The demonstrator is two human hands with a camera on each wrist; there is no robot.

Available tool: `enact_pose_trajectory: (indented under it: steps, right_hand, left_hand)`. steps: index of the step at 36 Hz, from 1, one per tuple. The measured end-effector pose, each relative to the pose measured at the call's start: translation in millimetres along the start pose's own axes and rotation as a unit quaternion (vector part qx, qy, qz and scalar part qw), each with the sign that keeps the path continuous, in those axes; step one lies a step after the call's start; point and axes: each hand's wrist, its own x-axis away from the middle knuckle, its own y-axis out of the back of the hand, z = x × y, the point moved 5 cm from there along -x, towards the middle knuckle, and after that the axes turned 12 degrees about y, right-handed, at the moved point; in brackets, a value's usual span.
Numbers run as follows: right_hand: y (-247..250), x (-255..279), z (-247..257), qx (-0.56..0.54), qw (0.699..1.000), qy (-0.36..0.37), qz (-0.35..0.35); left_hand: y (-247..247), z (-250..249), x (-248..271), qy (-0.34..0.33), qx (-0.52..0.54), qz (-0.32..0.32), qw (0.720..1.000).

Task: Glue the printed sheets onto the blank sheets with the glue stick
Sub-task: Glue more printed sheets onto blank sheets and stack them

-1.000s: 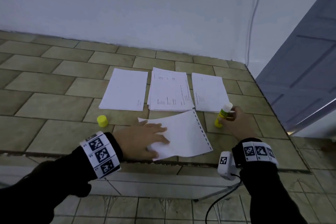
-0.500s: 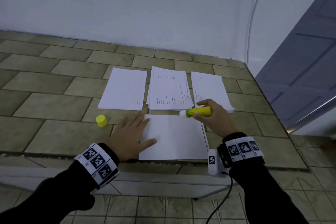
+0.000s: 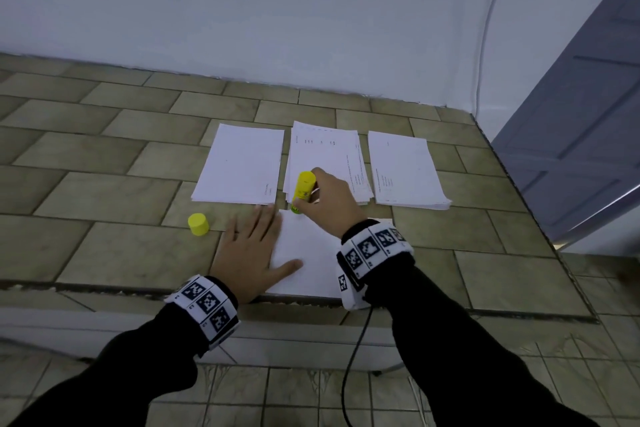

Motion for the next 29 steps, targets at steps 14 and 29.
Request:
enact_pose_trajectory:
  steps: [14, 29]
  right_hand:
    - [-14, -2, 7, 0.055, 0.998, -0.014, 0.041]
    - [87, 70, -81, 0.083, 0.983, -0.141, -0.087]
  left_hand:
    - [-2, 2, -2, -0.005, 0.003, -0.024, 1.000]
    - [-6, 2, -1, -0.008, -0.006, -0.044, 0.999]
